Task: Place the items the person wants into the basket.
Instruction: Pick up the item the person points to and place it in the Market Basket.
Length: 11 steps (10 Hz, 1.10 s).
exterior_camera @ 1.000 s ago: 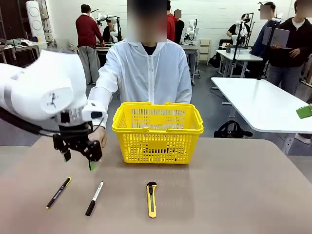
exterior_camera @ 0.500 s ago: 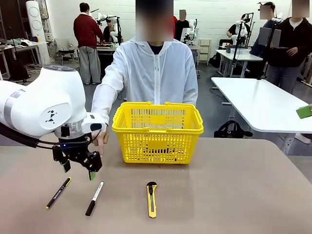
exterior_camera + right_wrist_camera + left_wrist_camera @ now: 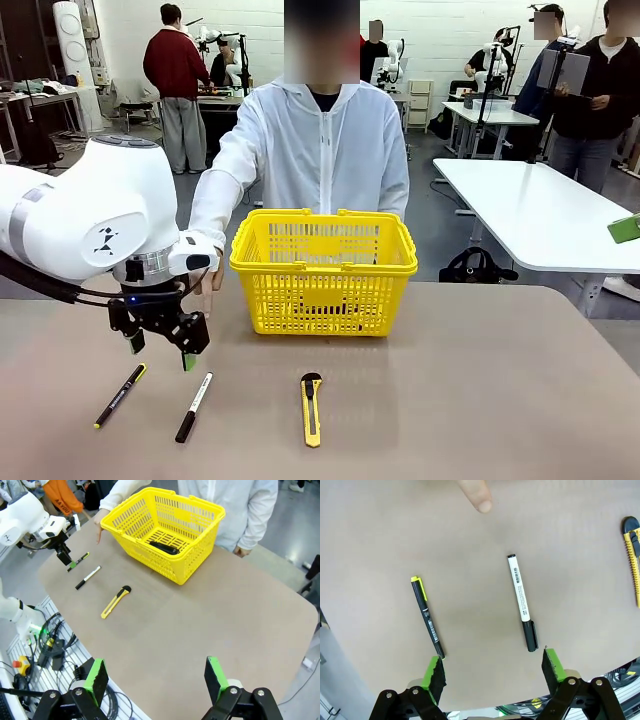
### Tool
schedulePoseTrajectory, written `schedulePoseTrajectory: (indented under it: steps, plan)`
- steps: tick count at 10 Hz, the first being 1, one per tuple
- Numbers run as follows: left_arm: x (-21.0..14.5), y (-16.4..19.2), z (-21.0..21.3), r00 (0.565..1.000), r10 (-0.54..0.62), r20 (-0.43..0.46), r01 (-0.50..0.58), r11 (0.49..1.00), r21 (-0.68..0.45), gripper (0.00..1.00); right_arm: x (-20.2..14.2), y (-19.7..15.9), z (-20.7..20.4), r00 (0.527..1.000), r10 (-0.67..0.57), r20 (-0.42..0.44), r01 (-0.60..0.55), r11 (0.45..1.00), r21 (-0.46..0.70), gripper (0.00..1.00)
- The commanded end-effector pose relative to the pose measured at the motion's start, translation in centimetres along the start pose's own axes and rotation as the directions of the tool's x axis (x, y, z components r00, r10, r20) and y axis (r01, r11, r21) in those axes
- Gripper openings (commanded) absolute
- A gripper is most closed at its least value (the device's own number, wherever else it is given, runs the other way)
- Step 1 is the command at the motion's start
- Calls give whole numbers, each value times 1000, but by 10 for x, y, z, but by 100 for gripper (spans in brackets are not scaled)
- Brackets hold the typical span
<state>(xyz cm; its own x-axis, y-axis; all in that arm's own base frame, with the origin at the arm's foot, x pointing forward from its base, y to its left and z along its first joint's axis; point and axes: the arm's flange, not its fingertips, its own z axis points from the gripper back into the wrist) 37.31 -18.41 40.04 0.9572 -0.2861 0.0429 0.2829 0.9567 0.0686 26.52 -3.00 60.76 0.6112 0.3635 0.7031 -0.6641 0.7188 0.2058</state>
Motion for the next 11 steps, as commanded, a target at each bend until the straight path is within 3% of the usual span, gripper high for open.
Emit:
schedulePoseTrajectory:
  steps: [1, 5, 8, 11]
  plan:
    - [0, 0, 0, 1000, 0, 0, 0, 1000, 0, 100, -1, -2, -2, 1000, 7, 1, -7, 1000, 7, 100]
    - [-17, -25, -41, 999, 22, 26, -21, 998, -59, 100, -1, -2, -2, 1000, 7, 1, -7, 1000, 7, 100]
    - [-12, -39, -74, 999, 38, -33, -39, 999, -35, 100, -1, -2, -2, 1000, 7, 1, -7, 1000, 7, 100]
    - [-7, -44, -88, 998, 56, -18, -57, 997, -56, 100, -1, -2, -2, 1000, 7, 1, -7, 1000, 7, 100]
